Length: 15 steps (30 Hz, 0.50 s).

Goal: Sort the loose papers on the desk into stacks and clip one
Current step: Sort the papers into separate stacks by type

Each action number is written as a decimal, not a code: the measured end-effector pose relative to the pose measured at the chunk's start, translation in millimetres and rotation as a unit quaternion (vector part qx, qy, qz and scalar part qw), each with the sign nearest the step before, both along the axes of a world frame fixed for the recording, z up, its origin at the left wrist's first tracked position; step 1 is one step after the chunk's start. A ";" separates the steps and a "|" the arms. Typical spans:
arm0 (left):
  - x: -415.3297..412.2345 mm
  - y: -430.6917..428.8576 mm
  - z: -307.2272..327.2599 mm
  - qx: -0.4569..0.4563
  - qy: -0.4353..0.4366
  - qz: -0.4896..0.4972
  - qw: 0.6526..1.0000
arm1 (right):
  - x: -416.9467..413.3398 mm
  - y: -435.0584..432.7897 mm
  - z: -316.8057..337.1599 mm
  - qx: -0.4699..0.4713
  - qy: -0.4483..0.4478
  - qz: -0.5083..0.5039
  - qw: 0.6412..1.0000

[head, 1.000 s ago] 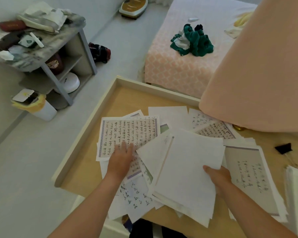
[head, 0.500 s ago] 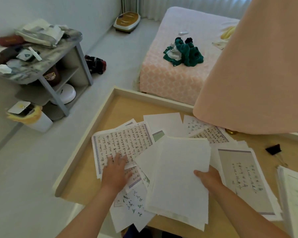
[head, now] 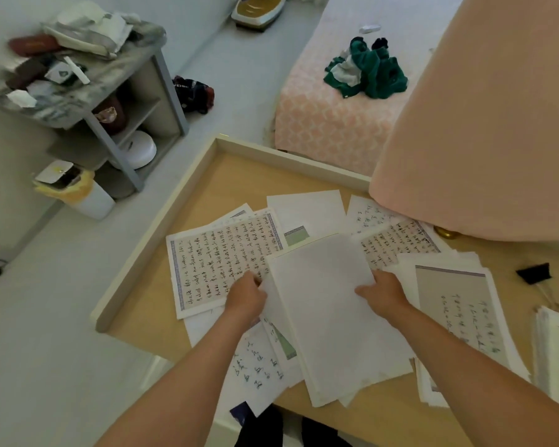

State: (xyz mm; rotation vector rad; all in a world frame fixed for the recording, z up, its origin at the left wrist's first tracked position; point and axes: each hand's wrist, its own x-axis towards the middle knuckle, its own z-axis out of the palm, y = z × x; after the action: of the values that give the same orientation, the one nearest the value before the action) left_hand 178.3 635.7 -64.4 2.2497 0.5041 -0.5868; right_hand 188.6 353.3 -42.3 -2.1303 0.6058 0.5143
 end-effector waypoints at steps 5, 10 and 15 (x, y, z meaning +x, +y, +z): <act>6.3 10.0 15.4 -0.214 -0.031 0.178 0.960 | 9.9 -12.4 19.9 0.054 -0.024 0.046 0.997; 22.6 21.4 43.6 -0.330 0.012 0.120 0.936 | 27.6 -2.1 29.3 0.087 -0.059 0.087 0.991; 52.7 39.6 48.6 -0.281 -0.024 0.085 0.956 | 31.6 10.0 26.4 0.127 -0.011 0.049 0.991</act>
State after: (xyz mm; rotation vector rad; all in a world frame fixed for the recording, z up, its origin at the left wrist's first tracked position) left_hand 231.0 675.3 -15.7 1.6593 0.4334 -0.5071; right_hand 220.3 363.3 -15.9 -1.9277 0.4015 0.5875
